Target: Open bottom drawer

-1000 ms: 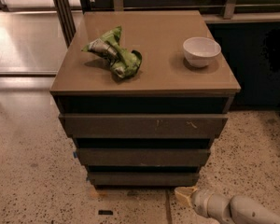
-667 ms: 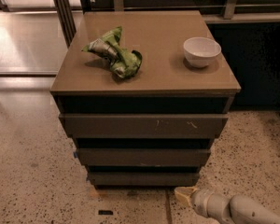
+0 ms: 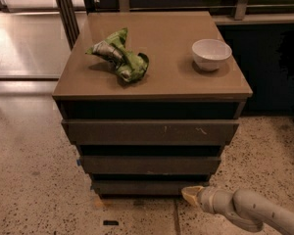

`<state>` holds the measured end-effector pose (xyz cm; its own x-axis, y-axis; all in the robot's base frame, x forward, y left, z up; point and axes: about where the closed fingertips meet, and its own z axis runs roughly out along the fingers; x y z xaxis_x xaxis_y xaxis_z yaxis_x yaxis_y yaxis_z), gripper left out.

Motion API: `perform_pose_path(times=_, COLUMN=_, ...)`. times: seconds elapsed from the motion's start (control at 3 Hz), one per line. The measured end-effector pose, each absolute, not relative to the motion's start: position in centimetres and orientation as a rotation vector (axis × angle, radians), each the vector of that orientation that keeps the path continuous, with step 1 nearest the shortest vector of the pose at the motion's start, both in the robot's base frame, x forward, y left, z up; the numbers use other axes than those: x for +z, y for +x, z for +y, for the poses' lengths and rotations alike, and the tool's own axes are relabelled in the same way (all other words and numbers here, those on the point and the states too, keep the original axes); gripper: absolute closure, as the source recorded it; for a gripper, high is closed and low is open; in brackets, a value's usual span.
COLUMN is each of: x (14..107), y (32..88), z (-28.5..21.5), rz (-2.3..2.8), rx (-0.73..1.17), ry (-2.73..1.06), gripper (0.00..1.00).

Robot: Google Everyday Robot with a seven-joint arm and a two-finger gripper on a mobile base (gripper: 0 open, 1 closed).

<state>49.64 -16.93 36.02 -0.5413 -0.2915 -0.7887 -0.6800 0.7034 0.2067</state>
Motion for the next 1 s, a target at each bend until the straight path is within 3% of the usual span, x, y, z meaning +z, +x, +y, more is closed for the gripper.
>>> perform_pose_path(times=1.0, x=34.82, y=52.07, z=-17.46, rz=2.143, rx=0.592, ry=-0.761, gripper=1.00)
